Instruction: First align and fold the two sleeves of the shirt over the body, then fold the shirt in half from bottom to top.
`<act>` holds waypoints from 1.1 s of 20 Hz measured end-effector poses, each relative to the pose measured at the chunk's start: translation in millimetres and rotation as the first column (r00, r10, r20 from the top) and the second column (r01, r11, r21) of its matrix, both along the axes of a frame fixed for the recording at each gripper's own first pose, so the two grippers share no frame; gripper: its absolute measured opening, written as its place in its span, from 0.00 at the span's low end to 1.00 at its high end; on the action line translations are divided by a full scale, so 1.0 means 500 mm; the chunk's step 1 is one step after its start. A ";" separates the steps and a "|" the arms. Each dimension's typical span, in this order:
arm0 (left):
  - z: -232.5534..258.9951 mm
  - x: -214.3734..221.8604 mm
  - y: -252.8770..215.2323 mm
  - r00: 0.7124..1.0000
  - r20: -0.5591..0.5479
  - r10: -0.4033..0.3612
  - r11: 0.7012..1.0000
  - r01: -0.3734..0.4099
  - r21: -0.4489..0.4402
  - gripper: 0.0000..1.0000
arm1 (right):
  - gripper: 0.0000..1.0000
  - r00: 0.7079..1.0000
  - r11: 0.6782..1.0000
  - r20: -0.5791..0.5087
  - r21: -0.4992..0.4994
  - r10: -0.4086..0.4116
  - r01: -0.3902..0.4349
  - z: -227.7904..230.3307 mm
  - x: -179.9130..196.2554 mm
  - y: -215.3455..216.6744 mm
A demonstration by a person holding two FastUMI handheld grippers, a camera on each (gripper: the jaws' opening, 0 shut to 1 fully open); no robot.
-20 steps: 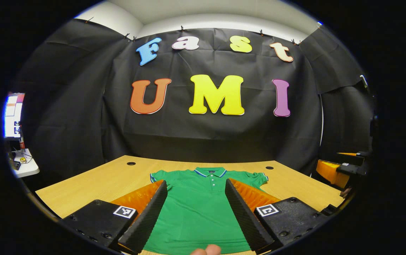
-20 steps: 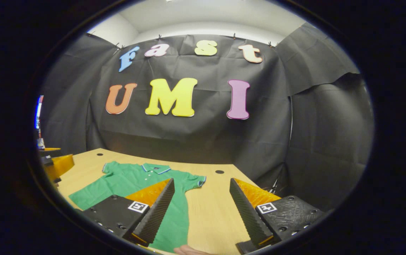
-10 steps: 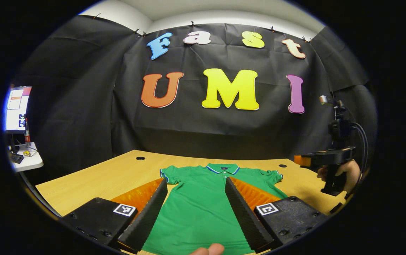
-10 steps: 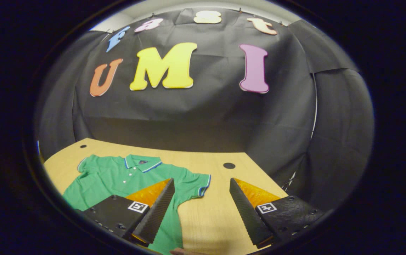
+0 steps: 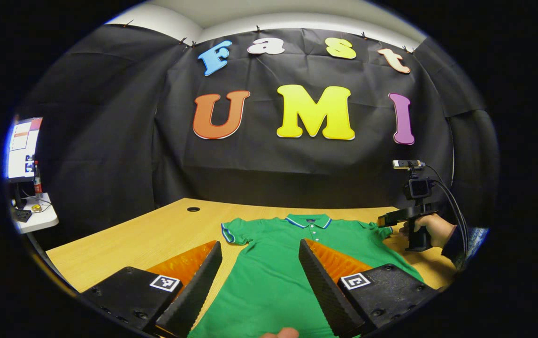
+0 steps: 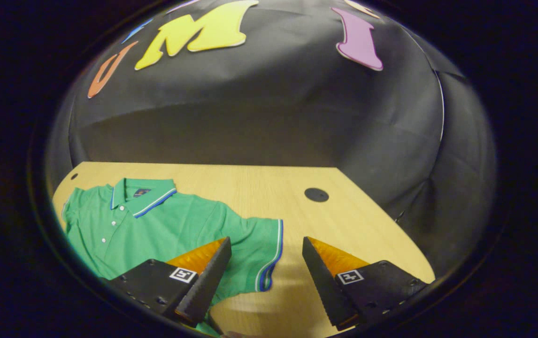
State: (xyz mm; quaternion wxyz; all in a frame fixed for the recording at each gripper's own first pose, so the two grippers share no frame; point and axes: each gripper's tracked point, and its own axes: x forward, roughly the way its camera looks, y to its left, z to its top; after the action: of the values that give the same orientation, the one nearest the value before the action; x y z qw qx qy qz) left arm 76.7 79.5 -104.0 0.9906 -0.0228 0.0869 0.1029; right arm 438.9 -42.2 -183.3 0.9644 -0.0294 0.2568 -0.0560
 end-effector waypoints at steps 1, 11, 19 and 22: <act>-0.011 0.003 0.007 1.000 -0.017 0.006 1.000 -0.006 -0.011 1.00 | 0.93 0.999 1.000 -0.024 0.020 -0.021 0.022 -0.015 0.003 -0.008; -0.060 0.011 0.033 0.994 -0.102 0.047 0.998 -0.050 -0.026 1.00 | 0.11 0.996 0.999 -0.068 0.022 0.051 -0.050 -0.004 -0.002 0.006; -0.053 0.007 0.037 0.994 -0.097 0.057 0.998 -0.060 -0.035 1.00 | 0.00 0.991 0.988 0.007 -0.076 0.136 -0.135 0.079 -0.021 0.066; -0.043 0.002 0.043 0.994 -0.086 0.064 0.997 -0.067 -0.034 1.00 | 0.15 0.995 0.995 -0.041 -0.010 0.094 -0.095 0.054 -0.028 0.048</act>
State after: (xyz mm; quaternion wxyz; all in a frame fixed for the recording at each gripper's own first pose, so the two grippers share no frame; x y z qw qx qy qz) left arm 77.6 101.1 -125.4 0.9815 -0.0397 0.1298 0.1347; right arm 425.1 -18.4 -156.4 0.9604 -0.0485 0.2743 -0.0111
